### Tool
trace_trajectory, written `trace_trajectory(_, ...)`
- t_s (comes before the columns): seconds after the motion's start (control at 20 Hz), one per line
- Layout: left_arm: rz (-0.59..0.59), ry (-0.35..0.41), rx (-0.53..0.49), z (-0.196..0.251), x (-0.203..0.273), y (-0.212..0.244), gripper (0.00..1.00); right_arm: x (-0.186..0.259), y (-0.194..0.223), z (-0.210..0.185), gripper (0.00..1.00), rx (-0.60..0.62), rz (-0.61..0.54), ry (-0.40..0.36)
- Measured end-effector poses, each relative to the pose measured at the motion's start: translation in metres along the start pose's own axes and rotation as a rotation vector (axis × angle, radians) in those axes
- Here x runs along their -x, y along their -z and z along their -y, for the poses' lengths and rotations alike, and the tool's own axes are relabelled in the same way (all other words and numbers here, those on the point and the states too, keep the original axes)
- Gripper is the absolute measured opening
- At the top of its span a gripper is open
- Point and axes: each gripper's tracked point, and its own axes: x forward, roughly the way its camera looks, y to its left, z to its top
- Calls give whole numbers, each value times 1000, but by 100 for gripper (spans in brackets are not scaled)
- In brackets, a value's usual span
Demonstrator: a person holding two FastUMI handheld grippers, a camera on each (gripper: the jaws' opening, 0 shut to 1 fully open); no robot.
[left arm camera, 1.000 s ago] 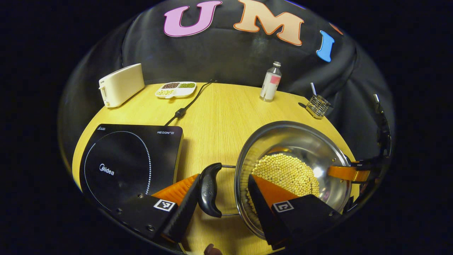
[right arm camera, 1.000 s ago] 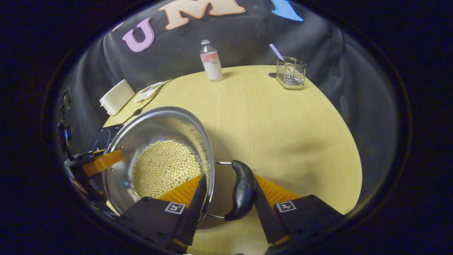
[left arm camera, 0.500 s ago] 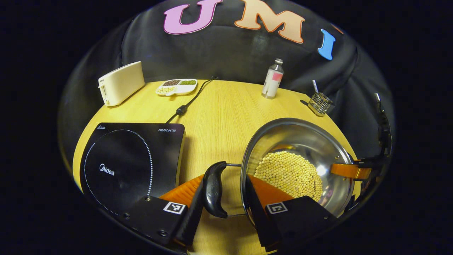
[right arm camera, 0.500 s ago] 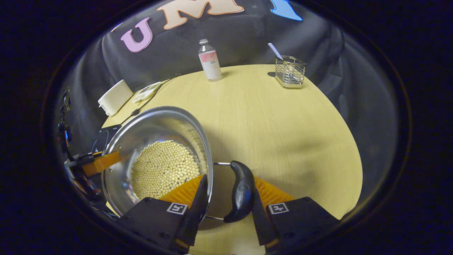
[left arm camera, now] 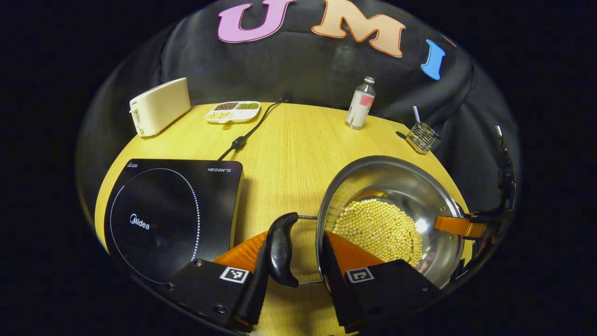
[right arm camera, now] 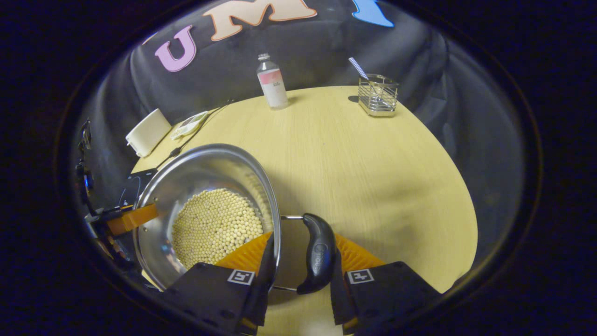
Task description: First push the handle of the pot to place it horizontally, then grasp the pot with both hands and set it on the induction cooktop.
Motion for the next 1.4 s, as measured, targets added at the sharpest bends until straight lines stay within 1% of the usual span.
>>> trace_trajectory(0.1,0,6,1,0,-1,-1,63,1,0,0,53,0,8,13)
trace_trajectory(0.2,-7,10,7,0,-1,0,60,3,-1,0,57,0,16,21)
trace_trajectory(0.35,-14,14,32,1,4,3,59,3,-2,-3,58,-6,21,23)
trace_trajectory(0.4,1,9,33,2,5,2,59,4,-2,-1,47,-1,25,15)
trace_trajectory(0.45,4,2,27,2,7,1,59,5,-3,-1,47,-1,28,11)
trace_trajectory(0.5,12,-4,23,2,9,-1,57,6,-4,0,47,-1,30,7)
trace_trajectory(0.55,24,-8,21,4,10,-4,59,8,-6,1,47,-6,39,2)
trace_trajectory(0.8,56,-23,24,9,29,-17,59,25,-21,0,46,4,64,-14)
trace_trajectory(0.85,57,-22,29,7,34,-18,60,29,-24,-3,46,7,67,-13)
trace_trajectory(0.9,57,-20,35,4,39,-20,59,35,-26,-7,46,12,68,-12)
trace_trajectory(1.05,59,-25,55,-12,55,-25,59,47,-33,-29,46,25,74,-18)
trace_trajectory(1.15,73,-26,64,-28,64,-31,61,52,-35,-48,46,32,85,-21)
trace_trajectory(1.2,67,-22,67,-36,67,-31,59,55,-35,-57,46,33,91,-16)
trace_trajectory(1.25,57,-14,68,-45,71,-32,60,58,-34,-66,46,30,89,-10)
trace_trajectory(1.4,48,9,61,-76,77,-38,59,63,-34,-99,46,23,99,7)
